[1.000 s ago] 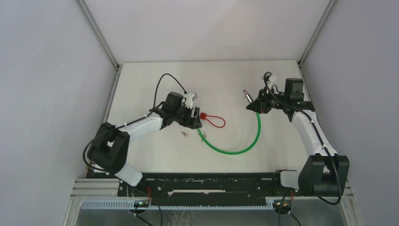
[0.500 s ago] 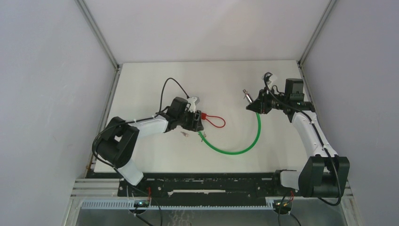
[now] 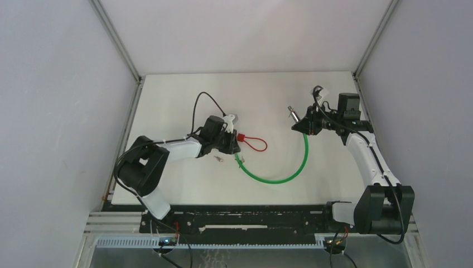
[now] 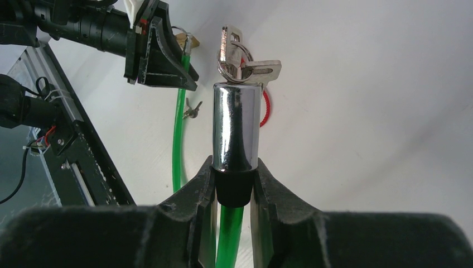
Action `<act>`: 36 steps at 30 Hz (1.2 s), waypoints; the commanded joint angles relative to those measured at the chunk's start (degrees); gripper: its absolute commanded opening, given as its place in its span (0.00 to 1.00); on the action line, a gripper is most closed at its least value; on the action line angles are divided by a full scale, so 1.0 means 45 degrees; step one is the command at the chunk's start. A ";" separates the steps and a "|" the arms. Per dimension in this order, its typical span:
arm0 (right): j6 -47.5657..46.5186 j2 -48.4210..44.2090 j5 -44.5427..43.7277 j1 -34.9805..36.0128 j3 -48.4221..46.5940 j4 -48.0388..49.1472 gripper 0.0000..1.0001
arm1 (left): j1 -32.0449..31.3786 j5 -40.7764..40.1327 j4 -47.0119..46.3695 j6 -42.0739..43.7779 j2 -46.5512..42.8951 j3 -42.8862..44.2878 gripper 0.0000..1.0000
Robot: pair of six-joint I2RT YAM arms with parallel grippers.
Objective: Lock with the key
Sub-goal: Lock the lock at the center of the board.
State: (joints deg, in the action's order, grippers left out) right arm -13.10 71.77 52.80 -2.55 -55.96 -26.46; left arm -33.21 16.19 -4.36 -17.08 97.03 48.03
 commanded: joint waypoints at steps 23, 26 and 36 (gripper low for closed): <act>0.0948 -0.1276 -0.2934 0.2875 -0.0103 0.2029 0.00 | -0.1474 0.3262 0.5292 0.3691 -0.1381 0.5969 0.00; 0.1304 -0.1155 -0.2704 0.2871 -0.0103 0.2312 0.00 | -0.1745 0.3148 0.5725 0.3982 -0.1059 0.6512 0.00; 0.1960 -0.1221 -0.2919 0.2910 0.0119 0.2891 0.00 | -0.2410 0.2986 0.7020 0.4695 0.0231 0.8643 0.00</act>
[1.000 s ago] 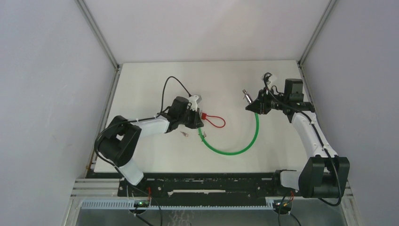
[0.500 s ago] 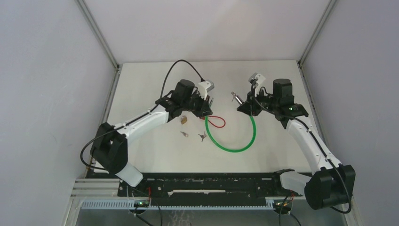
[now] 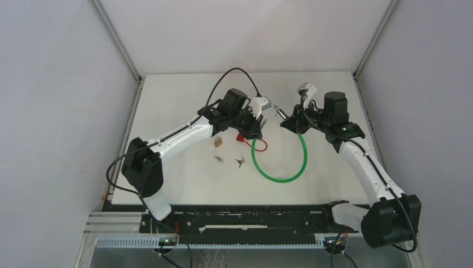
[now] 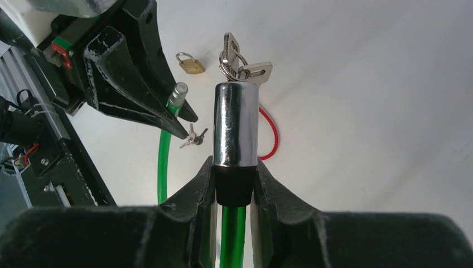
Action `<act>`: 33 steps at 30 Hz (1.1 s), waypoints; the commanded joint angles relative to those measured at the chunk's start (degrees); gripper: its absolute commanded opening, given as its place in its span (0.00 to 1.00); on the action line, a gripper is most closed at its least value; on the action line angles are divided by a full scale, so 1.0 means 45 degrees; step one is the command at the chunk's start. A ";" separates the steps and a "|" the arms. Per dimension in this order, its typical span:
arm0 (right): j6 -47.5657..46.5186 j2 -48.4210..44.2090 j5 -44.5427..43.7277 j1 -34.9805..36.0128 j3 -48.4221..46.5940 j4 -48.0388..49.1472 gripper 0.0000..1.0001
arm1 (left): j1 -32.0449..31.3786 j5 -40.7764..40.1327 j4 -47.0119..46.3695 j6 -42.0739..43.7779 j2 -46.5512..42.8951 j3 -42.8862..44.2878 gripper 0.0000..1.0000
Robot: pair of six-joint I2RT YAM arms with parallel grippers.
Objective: Lock with the key
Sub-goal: Lock the lock at the center of the board.
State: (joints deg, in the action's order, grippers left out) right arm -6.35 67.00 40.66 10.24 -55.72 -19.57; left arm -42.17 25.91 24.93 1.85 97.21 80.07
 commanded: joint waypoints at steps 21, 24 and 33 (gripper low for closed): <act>0.0047 -0.0475 -0.0642 0.0543 0.0249 0.1202 0.00 | -0.1068 0.0554 0.2458 0.1538 0.1932 0.4472 0.00; -0.0037 -0.0579 -0.0774 0.0622 0.0319 0.1217 0.00 | -0.1077 0.0485 0.2583 0.1505 0.2065 0.4642 0.00; -0.0092 -0.0788 -0.0973 0.0742 0.0390 0.1286 0.00 | -0.1116 0.0169 0.2740 0.1492 0.2282 0.4910 0.00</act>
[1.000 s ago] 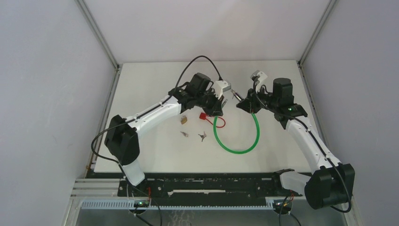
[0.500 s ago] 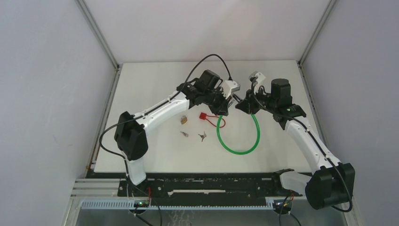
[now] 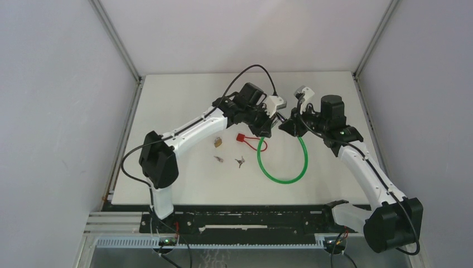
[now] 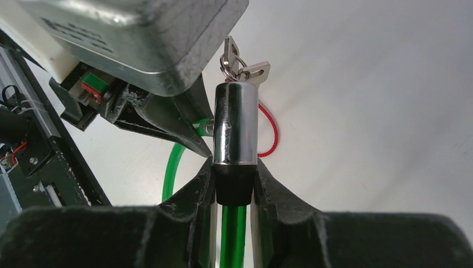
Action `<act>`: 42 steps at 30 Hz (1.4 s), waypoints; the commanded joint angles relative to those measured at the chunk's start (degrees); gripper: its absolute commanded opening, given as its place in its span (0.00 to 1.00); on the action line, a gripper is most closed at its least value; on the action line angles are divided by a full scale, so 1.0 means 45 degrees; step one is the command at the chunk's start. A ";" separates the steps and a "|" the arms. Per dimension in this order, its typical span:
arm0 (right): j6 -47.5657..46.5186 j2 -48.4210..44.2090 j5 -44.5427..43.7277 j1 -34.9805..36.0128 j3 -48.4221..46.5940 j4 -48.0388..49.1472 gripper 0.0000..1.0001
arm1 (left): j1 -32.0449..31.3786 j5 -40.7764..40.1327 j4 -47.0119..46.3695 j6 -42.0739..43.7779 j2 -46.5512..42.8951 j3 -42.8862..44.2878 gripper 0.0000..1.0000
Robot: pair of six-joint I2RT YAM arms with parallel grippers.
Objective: Lock with the key
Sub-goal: Lock the lock at the center of the board.
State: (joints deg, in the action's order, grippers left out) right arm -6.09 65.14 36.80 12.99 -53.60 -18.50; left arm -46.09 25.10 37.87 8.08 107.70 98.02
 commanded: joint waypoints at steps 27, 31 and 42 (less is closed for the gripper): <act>-0.0264 -0.0468 -0.1708 0.0856 -0.0044 0.1133 0.00 | -0.0286 0.0335 0.0101 -0.0227 0.0402 0.1651 0.01; -0.0373 -0.0436 -0.1853 0.0954 -0.0043 0.1054 0.00 | -0.0286 0.0335 0.0108 -0.0226 0.0405 0.1753 0.00; -0.0659 -0.0590 -0.2549 0.0980 0.0134 0.1078 0.00 | -0.0286 0.0542 0.0145 -0.0155 0.0216 0.1479 0.00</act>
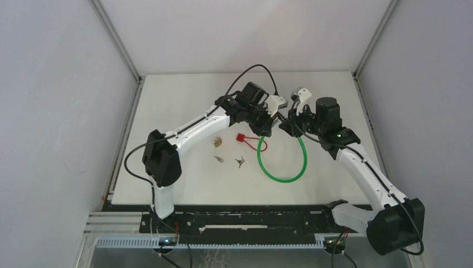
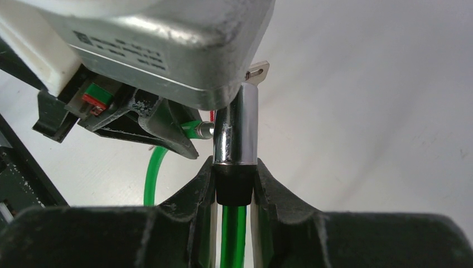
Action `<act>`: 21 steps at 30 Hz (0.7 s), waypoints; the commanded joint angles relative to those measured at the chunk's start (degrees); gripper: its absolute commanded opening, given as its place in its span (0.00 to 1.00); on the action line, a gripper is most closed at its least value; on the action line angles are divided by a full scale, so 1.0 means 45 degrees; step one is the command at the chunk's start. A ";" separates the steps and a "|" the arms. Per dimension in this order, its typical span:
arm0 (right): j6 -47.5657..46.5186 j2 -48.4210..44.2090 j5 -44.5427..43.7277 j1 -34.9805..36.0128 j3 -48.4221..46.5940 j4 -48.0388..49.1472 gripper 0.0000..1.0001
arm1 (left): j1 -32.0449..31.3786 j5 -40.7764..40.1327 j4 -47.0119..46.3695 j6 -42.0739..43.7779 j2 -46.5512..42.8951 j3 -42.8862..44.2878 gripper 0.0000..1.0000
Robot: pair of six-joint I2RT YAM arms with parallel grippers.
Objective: Lock with the key
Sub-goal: Lock the lock at the center of the board.
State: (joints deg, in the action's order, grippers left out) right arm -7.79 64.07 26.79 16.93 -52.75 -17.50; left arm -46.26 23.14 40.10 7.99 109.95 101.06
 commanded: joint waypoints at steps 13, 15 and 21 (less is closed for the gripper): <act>-0.0239 -0.0310 -0.0139 0.0178 -0.0056 0.0884 0.00 | -0.0247 0.1186 -0.0277 -0.0232 -0.0041 0.1201 0.00; -0.0292 -0.0289 -0.0190 0.0212 -0.0055 0.0843 0.00 | -0.0247 0.1233 -0.0277 -0.0234 -0.0027 0.1279 0.00; -0.0367 -0.0244 -0.0354 0.0259 -0.0065 0.0790 0.00 | -0.0247 0.1282 -0.0243 -0.0271 -0.0017 0.1420 0.00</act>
State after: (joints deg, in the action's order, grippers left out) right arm -8.23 64.07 25.52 17.04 -52.75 -17.28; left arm -46.26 24.40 41.21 7.94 110.78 102.59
